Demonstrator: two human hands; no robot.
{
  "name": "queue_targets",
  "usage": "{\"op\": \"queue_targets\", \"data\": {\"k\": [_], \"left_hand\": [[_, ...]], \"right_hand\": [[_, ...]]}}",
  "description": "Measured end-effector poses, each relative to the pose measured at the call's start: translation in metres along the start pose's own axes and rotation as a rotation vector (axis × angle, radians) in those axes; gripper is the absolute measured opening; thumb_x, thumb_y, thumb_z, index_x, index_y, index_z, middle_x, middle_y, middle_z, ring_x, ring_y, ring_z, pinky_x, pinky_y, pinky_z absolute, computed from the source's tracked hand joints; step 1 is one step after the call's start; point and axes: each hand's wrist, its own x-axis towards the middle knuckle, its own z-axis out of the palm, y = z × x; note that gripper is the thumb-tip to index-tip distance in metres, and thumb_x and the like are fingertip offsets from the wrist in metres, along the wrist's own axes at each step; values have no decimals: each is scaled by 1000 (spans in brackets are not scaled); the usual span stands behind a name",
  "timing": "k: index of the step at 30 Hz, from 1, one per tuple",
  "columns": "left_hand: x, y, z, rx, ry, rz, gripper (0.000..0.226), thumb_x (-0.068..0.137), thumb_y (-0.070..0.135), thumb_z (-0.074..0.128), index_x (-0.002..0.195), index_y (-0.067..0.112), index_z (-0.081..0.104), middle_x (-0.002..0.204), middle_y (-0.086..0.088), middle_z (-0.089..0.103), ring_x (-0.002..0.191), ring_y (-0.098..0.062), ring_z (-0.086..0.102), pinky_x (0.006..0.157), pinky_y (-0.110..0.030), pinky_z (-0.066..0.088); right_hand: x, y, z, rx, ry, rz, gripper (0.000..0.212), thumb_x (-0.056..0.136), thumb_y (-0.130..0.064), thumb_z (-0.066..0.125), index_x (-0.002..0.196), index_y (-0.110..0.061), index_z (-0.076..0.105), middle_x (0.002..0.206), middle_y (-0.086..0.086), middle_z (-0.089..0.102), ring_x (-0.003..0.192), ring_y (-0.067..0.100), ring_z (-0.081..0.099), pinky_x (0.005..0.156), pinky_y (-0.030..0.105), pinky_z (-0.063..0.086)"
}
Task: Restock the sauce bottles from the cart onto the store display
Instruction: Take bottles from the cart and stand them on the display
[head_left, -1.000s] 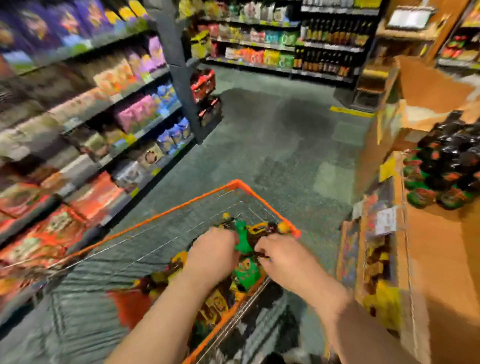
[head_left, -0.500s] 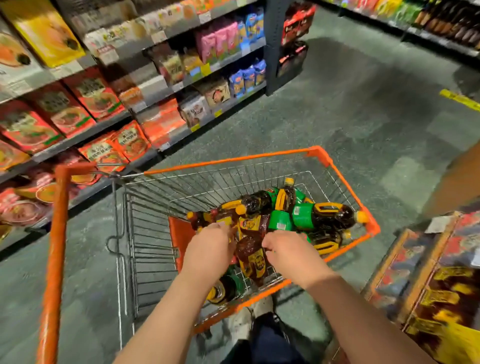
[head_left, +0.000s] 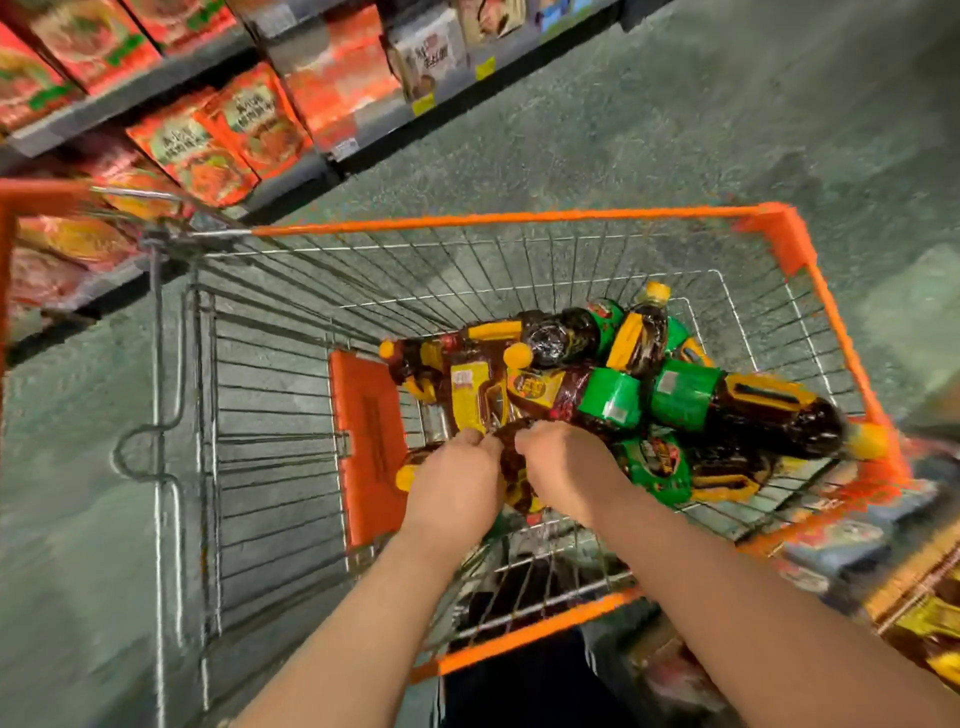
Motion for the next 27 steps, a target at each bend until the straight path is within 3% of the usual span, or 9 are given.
{"op": "queue_targets", "data": {"k": [8, 15, 19, 22, 27], "left_hand": [[57, 4, 62, -50, -160, -64, 23, 89, 8, 55, 112, 9, 58, 115, -12, 58, 103, -31, 60, 80, -40, 50], [88, 8, 106, -39, -235, -104, 39, 91, 6, 50, 130, 4, 49, 130, -15, 50, 120, -31, 49, 96, -37, 44], [97, 6, 114, -34, -258, -137, 39, 93, 7, 48, 132, 3, 48, 133, -15, 47, 119, -33, 48, 95, -37, 44], [102, 2, 117, -55, -278, -149, 40, 95, 11, 50, 133, 4, 47, 135, -16, 45, 118, -34, 50, 94, -38, 45], [110, -6, 122, -31, -294, -117, 38, 93, 14, 55, 130, 6, 48, 126, -12, 53, 115, -26, 54, 91, -34, 47]], "right_hand": [[57, 36, 51, -39, -29, -25, 14, 86, -2, 54, 98, -9, 57, 102, 9, 56, 96, 29, 56, 66, 37, 47], [93, 53, 96, 18, -105, -53, 38, 89, -17, 43, 126, -16, 52, 130, 6, 52, 121, 25, 45, 104, 36, 39], [96, 58, 99, 31, -132, -26, 51, 96, -18, 43, 146, -13, 34, 152, 8, 32, 140, 27, 26, 116, 42, 23], [101, 58, 100, 40, -123, -22, 51, 95, -21, 44, 145, -15, 35, 149, 6, 36, 138, 26, 28, 116, 42, 23], [105, 50, 101, -11, -114, 25, 44, 91, -23, 48, 135, -19, 42, 132, 7, 46, 125, 27, 37, 105, 43, 35]]}}
